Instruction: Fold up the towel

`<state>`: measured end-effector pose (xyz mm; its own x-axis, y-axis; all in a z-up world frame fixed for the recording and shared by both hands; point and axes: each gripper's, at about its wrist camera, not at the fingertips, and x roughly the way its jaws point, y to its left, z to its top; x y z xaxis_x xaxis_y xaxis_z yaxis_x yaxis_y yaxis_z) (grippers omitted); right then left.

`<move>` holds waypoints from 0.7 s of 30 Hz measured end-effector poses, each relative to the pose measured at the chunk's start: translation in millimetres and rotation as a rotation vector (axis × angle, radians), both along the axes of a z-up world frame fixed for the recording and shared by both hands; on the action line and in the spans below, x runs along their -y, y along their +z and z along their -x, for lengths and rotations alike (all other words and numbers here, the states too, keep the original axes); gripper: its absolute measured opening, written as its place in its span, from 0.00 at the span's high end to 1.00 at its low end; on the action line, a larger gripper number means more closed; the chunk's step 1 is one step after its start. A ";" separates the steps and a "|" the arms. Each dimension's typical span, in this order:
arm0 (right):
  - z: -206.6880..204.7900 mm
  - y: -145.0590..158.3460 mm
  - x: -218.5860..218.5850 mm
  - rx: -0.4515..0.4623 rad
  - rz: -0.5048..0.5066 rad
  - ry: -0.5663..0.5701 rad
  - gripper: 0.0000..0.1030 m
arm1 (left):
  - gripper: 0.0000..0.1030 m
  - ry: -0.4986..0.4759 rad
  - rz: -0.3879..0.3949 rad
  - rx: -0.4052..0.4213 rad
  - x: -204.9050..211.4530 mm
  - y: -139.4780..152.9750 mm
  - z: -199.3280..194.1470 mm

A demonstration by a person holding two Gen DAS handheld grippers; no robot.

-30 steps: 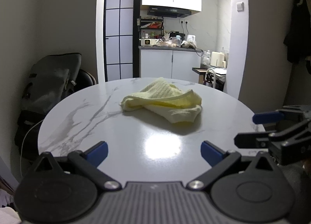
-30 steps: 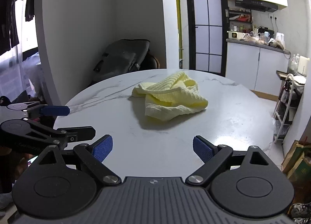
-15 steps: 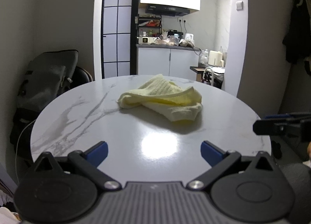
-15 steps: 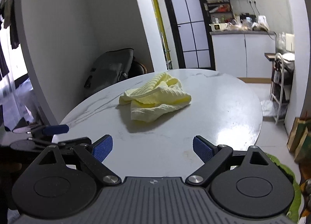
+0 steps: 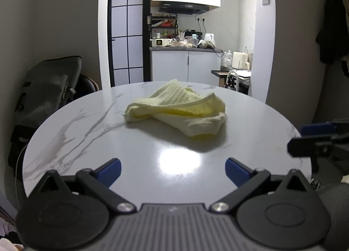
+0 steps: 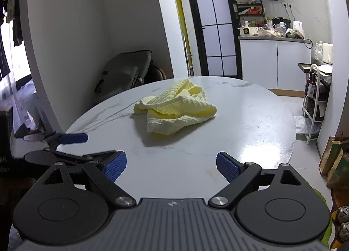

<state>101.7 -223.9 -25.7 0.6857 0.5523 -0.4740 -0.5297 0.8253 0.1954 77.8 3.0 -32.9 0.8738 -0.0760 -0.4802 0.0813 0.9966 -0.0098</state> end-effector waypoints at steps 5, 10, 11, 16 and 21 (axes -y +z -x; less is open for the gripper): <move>0.5 -1.2 -1.7 -0.001 -0.002 0.006 0.10 | 0.00 -0.009 -0.006 -0.015 0.4 -2.9 -3.6; -2.0 -2.2 -1.0 -0.016 -0.004 0.007 0.10 | 0.00 -0.009 0.009 -0.024 -1.7 -3.8 -7.3; -1.3 -2.1 -0.9 -0.017 0.004 0.009 0.10 | 0.00 -0.009 0.008 -0.025 -1.7 -3.3 -8.2; -1.5 -2.0 -4.3 -0.016 0.038 0.017 0.10 | 0.00 -0.009 -0.007 -0.021 -0.5 0.2 -11.4; -0.4 -2.3 -3.5 -0.023 0.046 0.014 0.10 | 0.00 -0.020 -0.031 -0.036 1.5 4.7 -14.9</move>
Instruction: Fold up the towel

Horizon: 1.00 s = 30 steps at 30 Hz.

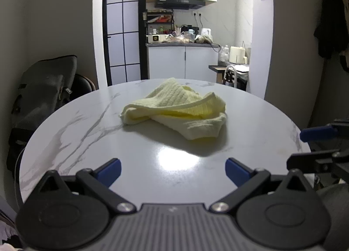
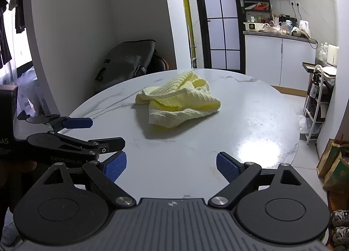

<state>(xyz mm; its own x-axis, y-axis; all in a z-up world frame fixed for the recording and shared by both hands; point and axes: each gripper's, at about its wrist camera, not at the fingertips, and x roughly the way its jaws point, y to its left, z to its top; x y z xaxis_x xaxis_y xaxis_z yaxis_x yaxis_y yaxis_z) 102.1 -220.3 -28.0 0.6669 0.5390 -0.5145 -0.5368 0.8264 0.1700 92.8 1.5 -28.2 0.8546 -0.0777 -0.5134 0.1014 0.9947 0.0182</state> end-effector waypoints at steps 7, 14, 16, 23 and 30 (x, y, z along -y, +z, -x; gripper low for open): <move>1.5 0.3 0.2 -0.004 0.011 0.003 0.10 | 0.00 0.004 0.005 0.008 -3.2 8.7 -2.7; 2.6 1.3 1.5 0.004 0.027 -0.015 0.10 | 0.00 0.012 0.014 0.020 -5.9 17.1 -5.9; 4.0 1.7 2.4 0.011 0.025 -0.019 0.10 | 0.00 0.013 0.021 0.018 -7.4 19.5 -7.0; 3.0 2.9 3.1 0.018 0.028 -0.034 0.10 | 0.00 0.010 0.029 0.019 -10.3 29.2 -2.9; 4.1 2.9 3.6 0.025 0.023 -0.044 0.10 | 0.00 -0.004 0.036 -0.003 -8.4 29.7 -0.6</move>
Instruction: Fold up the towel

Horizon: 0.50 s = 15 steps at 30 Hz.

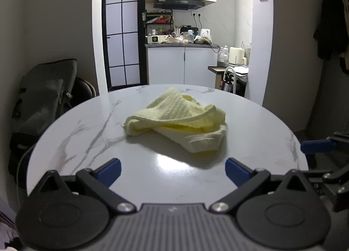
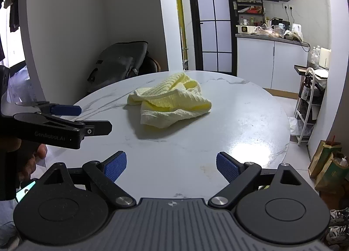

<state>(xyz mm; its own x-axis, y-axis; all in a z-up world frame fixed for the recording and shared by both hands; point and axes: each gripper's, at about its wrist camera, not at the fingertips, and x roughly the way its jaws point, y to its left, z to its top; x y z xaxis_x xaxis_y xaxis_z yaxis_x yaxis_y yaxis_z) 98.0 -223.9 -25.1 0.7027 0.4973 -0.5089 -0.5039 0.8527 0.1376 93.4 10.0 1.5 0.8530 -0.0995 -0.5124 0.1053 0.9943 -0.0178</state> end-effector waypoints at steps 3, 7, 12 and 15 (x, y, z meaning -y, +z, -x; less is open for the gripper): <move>-1.2 0.0 -0.8 -0.001 0.009 -0.002 0.10 | 0.00 -0.004 -0.002 -0.001 1.5 -0.7 -0.7; -4.9 0.1 -3.1 -0.017 0.029 -0.001 0.10 | 0.00 -0.013 -0.039 -0.008 4.2 -0.9 -1.6; -4.5 0.6 -5.4 -0.016 0.046 -0.003 0.10 | 0.00 -0.035 -0.059 -0.016 6.5 -5.4 -2.0; -4.3 1.1 -5.4 -0.015 0.048 -0.005 0.10 | 0.00 -0.049 -0.065 -0.018 9.7 -9.6 -3.8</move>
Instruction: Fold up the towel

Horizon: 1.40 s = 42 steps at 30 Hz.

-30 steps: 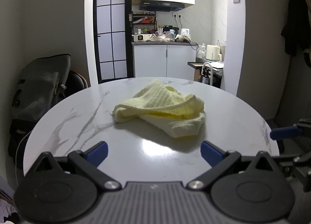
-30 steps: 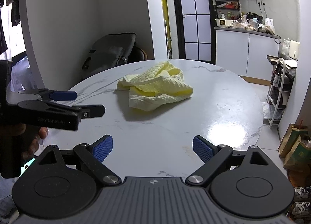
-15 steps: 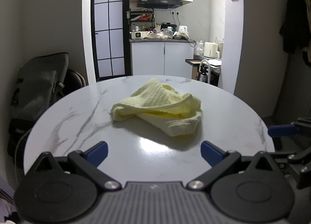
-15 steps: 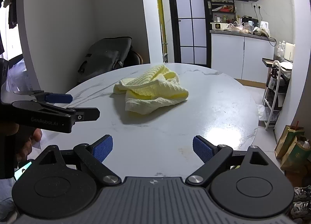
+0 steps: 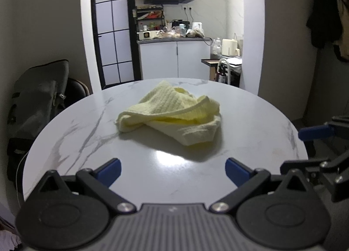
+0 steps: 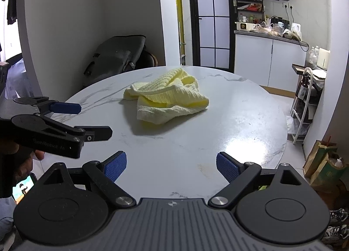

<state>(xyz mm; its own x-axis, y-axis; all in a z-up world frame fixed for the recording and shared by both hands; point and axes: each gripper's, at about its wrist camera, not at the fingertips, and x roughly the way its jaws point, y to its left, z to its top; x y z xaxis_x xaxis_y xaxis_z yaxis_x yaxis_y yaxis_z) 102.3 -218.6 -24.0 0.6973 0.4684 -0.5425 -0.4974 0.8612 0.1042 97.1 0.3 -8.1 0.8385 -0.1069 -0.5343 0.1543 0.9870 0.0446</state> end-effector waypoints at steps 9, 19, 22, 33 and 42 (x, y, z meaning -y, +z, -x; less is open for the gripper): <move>-5.5 5.3 5.8 -0.005 0.014 -0.008 0.10 | 0.00 0.057 0.068 -0.012 -13.0 -3.6 -7.5; -23.5 18.6 5.6 0.012 -0.035 -0.005 0.10 | 0.00 0.106 0.099 -0.075 -31.6 0.9 -20.1; -30.0 22.6 2.7 0.020 -0.051 -0.006 0.10 | 0.01 0.109 0.095 -0.079 -33.9 3.6 -21.6; -46.9 33.3 -3.9 0.049 -0.082 -0.018 0.10 | 0.03 0.172 0.085 -0.069 -44.2 11.1 -23.9; -59.4 43.3 -2.8 0.056 -0.102 -0.043 0.10 | 0.06 0.200 0.088 -0.039 -48.6 17.9 -22.5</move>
